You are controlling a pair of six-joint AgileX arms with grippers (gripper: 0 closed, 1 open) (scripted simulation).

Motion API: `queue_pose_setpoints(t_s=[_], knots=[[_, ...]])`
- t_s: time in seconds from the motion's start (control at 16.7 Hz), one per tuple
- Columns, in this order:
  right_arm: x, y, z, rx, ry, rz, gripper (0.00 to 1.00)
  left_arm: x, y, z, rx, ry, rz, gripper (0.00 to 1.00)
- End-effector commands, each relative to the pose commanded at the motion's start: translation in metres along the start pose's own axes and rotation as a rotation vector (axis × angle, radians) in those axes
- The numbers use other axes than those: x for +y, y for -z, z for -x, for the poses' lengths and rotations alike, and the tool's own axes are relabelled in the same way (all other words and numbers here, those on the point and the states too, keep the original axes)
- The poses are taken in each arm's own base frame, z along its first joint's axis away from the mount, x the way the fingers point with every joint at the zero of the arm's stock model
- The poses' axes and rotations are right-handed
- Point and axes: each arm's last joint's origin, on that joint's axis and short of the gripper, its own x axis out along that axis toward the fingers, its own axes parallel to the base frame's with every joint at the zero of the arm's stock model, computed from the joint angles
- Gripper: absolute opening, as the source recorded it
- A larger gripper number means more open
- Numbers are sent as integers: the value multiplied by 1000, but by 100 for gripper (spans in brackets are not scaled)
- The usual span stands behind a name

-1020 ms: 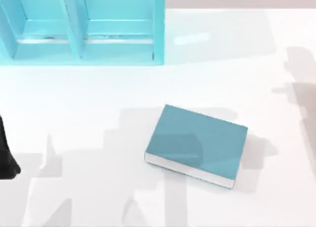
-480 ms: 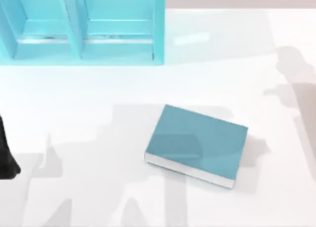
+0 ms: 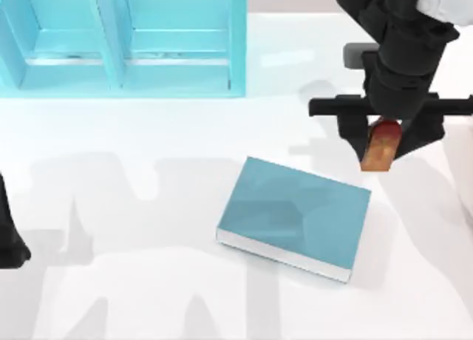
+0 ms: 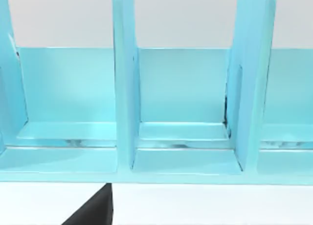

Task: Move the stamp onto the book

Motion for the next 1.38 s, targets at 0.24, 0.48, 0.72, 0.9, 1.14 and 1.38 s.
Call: queue_pose_setpoints(t_s=[0.24,0.48,0.72,0.9,1.14,1.38], knots=[[71,22,-27,-8,0,0,0,0,0,0,0,0,0,100],[84,26,-35,-11,-1,1,0,0,0,0,0,0,0,100],[83,26,-32,-9,-1,-2,0,0,0,0,0,0,0,100],[84,26,-30,-11,-1,1,0,0,0,0,0,0,0,100],[84,26,-30,-11,-1,1,15,0,0,0,0,0,0,100],[84,26,-30,-11,-1,1,45,0,0,0,0,0,0,100]])
